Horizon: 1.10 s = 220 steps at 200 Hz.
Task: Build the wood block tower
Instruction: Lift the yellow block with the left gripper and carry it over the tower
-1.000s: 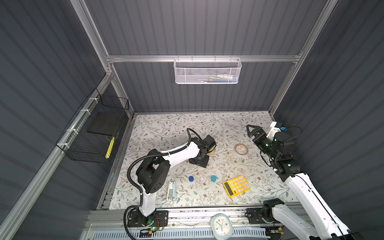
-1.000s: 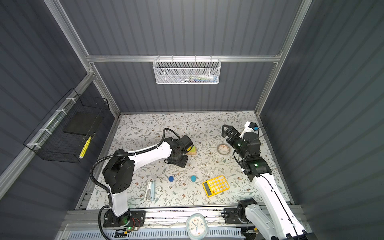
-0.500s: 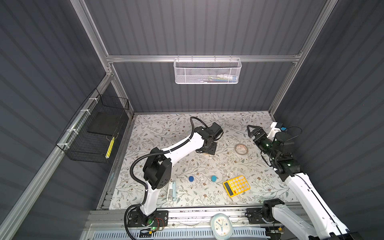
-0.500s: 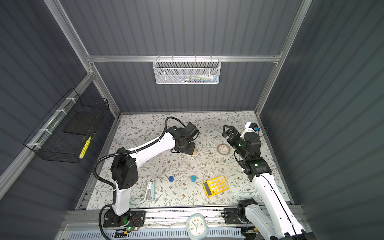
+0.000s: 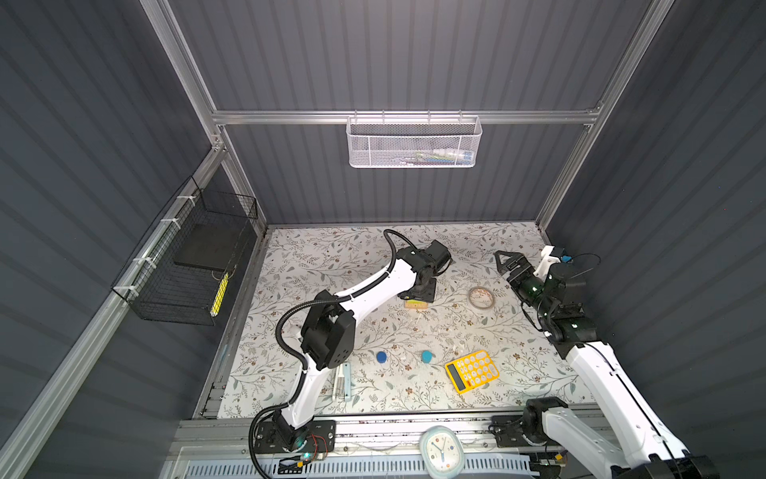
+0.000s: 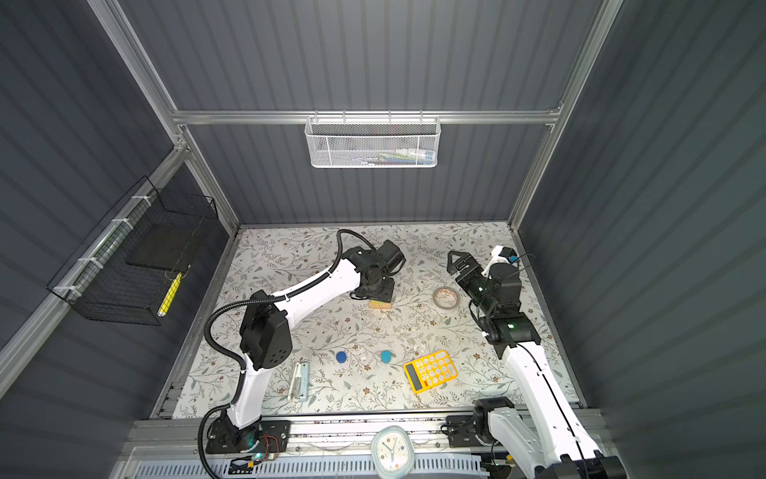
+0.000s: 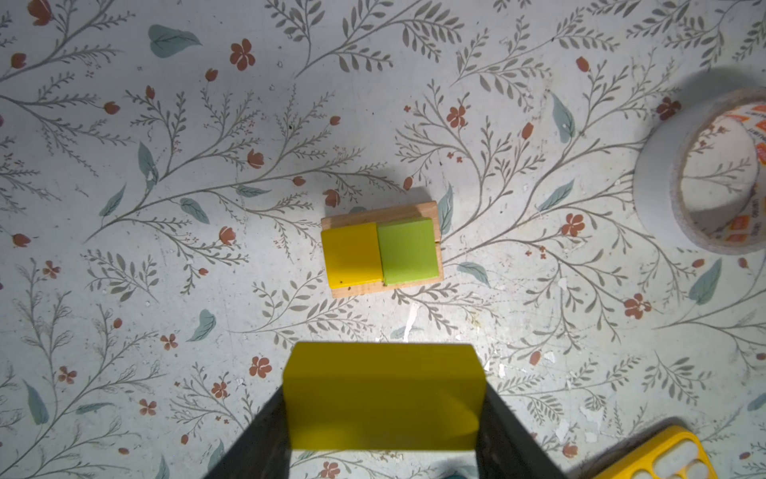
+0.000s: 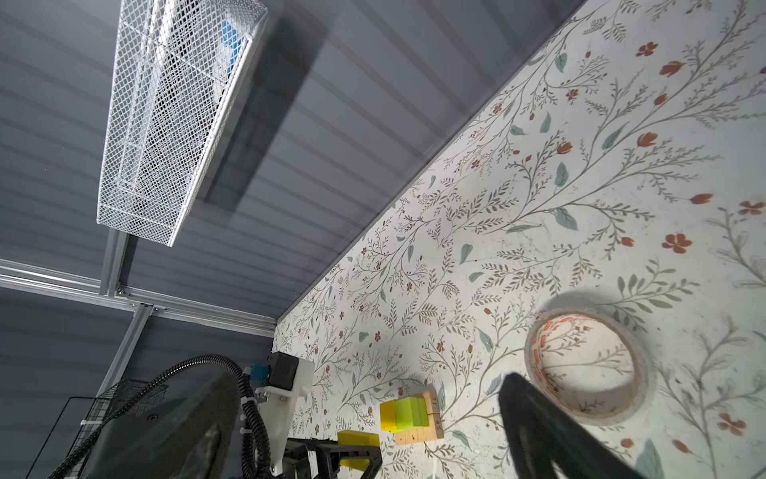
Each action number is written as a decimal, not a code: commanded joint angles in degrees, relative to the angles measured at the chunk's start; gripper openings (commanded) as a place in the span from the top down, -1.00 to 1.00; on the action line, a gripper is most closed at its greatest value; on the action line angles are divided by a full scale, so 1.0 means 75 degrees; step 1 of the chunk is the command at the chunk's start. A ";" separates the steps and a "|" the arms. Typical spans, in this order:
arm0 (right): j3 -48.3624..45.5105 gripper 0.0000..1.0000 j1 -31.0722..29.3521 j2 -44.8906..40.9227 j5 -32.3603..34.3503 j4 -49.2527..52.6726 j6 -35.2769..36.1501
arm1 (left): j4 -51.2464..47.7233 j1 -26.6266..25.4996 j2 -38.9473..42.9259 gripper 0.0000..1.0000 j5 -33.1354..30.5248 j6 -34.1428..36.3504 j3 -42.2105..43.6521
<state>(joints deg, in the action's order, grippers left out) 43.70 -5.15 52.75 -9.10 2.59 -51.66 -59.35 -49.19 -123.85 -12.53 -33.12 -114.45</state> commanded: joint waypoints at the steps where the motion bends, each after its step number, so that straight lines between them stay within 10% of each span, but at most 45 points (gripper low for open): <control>1: -0.0096 -0.98 0.0074 -0.0025 -0.0220 -0.0244 -0.0084 | -0.0262 -0.0039 -0.0250 -0.08 -0.0171 -0.0349 -0.0208; 220: -0.0343 -0.98 0.0494 0.0435 -0.0737 -0.0735 -0.0249 | -0.0033 0.0125 -0.0895 -0.02 -0.0480 -0.1346 -0.0650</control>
<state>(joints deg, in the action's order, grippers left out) 41.76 -1.98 55.00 -13.52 -0.99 -52.95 -59.11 -48.64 -129.91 -14.70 -41.69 -117.38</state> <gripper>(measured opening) 0.992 0.623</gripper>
